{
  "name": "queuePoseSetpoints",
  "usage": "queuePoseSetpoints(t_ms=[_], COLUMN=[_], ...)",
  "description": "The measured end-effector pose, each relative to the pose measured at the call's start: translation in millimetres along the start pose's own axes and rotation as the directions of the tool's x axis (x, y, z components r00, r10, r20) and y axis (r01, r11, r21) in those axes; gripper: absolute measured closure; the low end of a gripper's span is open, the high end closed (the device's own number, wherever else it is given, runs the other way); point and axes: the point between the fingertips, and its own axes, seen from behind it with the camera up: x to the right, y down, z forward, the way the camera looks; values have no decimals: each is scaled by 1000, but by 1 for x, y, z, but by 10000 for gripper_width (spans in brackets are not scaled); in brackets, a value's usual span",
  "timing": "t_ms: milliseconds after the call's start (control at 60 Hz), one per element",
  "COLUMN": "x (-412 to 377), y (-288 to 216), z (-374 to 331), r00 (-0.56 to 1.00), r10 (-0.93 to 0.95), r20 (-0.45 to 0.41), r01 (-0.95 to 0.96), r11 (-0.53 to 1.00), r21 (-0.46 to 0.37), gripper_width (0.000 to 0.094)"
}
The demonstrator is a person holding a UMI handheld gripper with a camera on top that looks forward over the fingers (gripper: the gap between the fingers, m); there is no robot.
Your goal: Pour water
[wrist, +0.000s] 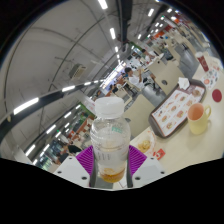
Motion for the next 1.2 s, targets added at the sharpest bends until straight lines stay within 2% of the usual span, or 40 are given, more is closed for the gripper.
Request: queuePoseSetpoints(t_ms=[83, 167, 300, 500, 600, 717, 767, 917, 1050, 1200], x=[7, 27, 76, 141, 159, 160, 155, 142, 144, 167], y=[-35, -63, -91, -100, -97, -93, -95, -128, -192, -260], z=[14, 24, 33, 45, 52, 52, 49, 33, 15, -19], r00=[960, 851, 636, 320, 265, 285, 342, 685, 952, 982], r10=[272, 513, 757, 934, 955, 954, 936, 727, 307, -164], r20=[68, 114, 149, 156, 134, 93, 79, 50, 5, -96], r01=[-273, -515, -762, -943, -959, -952, -933, -723, -307, 171], r11=[962, 857, 647, 331, 275, 293, 349, 686, 952, 983], r21=[6, -9, -32, -45, -62, -85, -91, -80, 7, 72], gripper_width=[524, 524, 525, 526, 525, 525, 526, 525, 524, 523])
